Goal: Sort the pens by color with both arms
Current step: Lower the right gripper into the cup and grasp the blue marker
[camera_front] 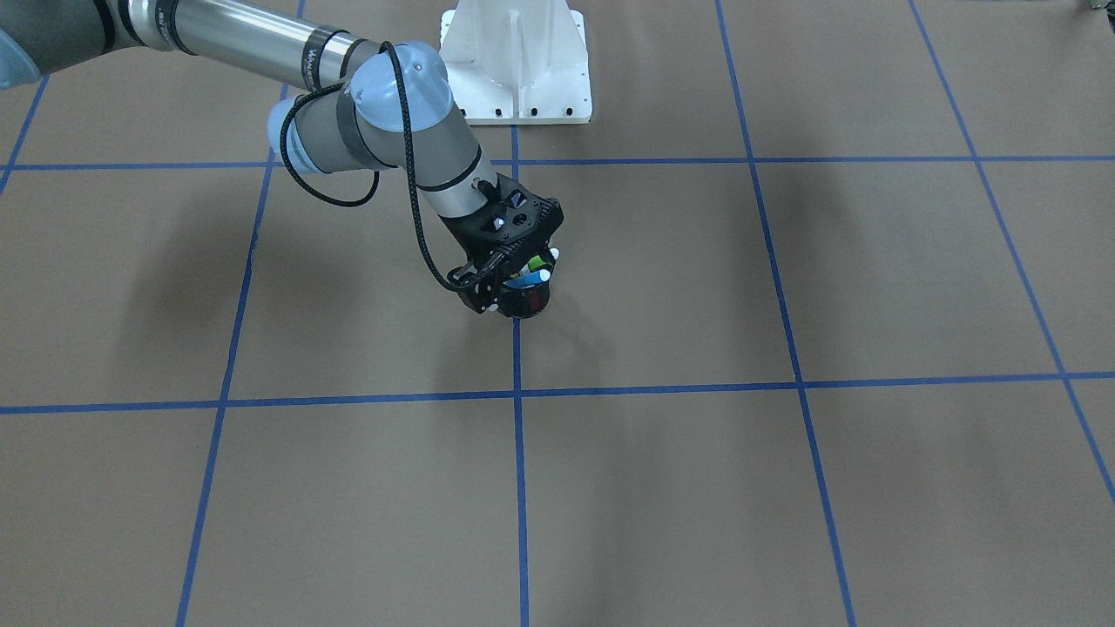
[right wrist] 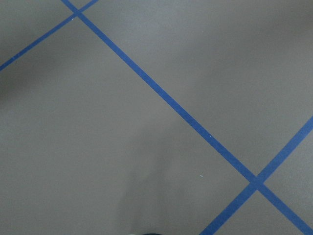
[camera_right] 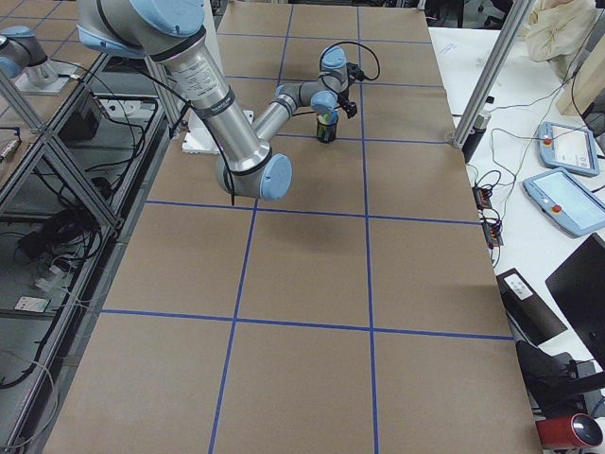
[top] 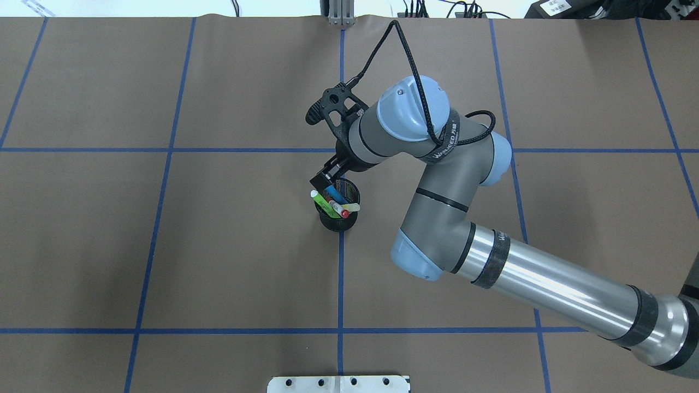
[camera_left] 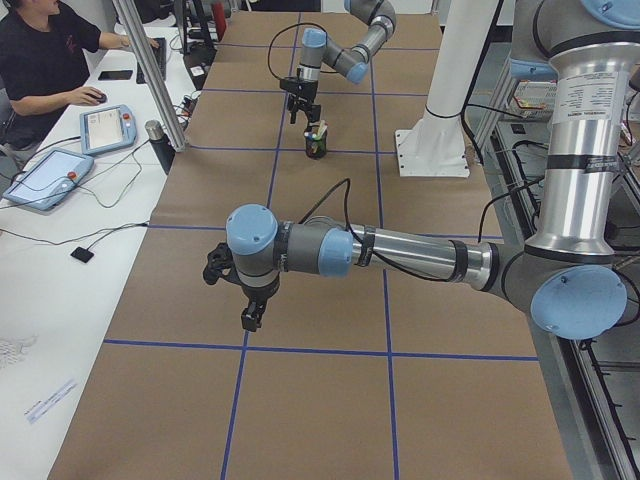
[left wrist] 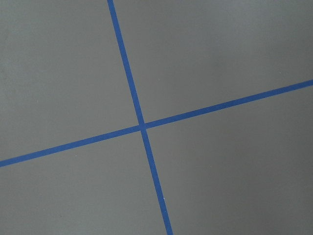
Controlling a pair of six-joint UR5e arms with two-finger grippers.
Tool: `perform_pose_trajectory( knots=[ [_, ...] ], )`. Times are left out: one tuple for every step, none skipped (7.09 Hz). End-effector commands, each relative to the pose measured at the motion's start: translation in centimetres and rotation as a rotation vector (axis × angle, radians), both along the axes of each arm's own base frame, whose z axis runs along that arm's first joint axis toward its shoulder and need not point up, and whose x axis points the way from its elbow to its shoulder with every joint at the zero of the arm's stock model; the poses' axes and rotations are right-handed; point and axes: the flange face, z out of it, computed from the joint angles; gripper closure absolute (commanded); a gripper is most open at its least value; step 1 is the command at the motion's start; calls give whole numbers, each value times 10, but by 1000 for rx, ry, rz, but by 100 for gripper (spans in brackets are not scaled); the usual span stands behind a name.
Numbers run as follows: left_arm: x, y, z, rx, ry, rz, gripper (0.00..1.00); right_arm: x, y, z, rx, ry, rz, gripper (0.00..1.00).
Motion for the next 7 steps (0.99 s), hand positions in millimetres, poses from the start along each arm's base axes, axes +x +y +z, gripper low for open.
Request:
perform_pose_trajectory(
  knots=[
    [0, 0, 0, 0, 2, 0, 0, -1, 0, -1, 0, -1, 2, 23],
    [0, 0, 0, 0, 0, 0, 0, -2, 2, 1, -2, 1, -1, 23],
    [1, 0, 0, -1, 0, 0, 0, -7, 8, 1, -1, -9, -8, 23],
    [0, 0, 0, -1, 2, -1, 0, -9, 12, 0, -10, -14, -6, 22],
    [1, 0, 0, -1, 0, 0, 0, -12, 15, -2, -21, -19, -7, 21],
    [1, 0, 0, -1, 0, 0, 0, -16, 20, -1, -20, -16, -9, 21],
    [0, 0, 0, -1, 2, -1, 0, -18, 21, 0, -15, -12, 4, 22]
  ],
)
